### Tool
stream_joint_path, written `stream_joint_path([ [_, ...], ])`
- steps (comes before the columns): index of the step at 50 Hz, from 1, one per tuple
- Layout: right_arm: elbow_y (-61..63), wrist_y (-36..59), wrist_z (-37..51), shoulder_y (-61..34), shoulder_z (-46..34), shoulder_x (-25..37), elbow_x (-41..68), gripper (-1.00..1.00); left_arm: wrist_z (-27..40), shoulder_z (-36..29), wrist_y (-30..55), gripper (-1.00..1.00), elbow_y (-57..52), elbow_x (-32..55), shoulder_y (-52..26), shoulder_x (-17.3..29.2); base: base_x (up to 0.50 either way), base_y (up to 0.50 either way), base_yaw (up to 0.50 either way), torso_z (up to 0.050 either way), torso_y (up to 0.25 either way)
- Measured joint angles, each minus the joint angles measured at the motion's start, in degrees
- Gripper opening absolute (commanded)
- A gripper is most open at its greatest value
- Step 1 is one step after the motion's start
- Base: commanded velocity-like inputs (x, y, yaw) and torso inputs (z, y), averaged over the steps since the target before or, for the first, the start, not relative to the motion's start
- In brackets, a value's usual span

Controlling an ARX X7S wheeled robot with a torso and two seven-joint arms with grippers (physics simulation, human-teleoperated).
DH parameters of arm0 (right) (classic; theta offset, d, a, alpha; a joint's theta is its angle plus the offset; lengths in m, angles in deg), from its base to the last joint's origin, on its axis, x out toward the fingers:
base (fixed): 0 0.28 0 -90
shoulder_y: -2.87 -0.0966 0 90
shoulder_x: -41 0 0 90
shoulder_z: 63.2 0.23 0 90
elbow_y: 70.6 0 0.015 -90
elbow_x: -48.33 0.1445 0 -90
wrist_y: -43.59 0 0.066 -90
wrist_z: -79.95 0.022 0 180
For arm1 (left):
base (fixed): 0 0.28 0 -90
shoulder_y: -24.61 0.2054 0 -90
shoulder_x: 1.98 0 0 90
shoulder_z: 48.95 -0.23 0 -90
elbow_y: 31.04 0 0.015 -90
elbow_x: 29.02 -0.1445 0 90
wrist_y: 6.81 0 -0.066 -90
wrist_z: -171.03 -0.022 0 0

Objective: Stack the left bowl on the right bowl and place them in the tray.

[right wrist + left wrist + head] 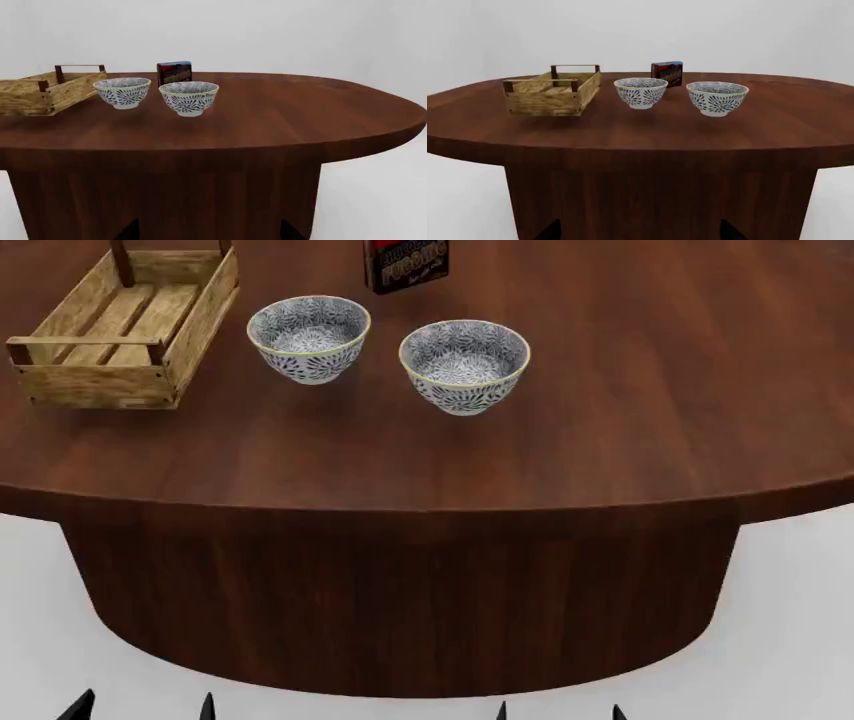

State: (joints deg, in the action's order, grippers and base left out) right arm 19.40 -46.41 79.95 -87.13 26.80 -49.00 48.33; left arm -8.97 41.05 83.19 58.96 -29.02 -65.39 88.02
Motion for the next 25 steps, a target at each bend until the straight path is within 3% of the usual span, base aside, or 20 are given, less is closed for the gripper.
stream_joint_path([
  [7,-0.1,-0.9,5.8,-0.9,-6.1,4.6,5.3,1.0,0.6,-0.5,0.1,1.0,-0.2,1.3,-0.2,0.7,0.0,0.0,0.0,0.0,0.0],
  [25,3.2,-1.6,12.2,0.1,-11.5,10.1,9.7,1.0,2.3,-2.2,-1.4,1.0,-2.9,4.1,0.8,3.4,0.0,0.0,0.0,0.049,0.0],
])
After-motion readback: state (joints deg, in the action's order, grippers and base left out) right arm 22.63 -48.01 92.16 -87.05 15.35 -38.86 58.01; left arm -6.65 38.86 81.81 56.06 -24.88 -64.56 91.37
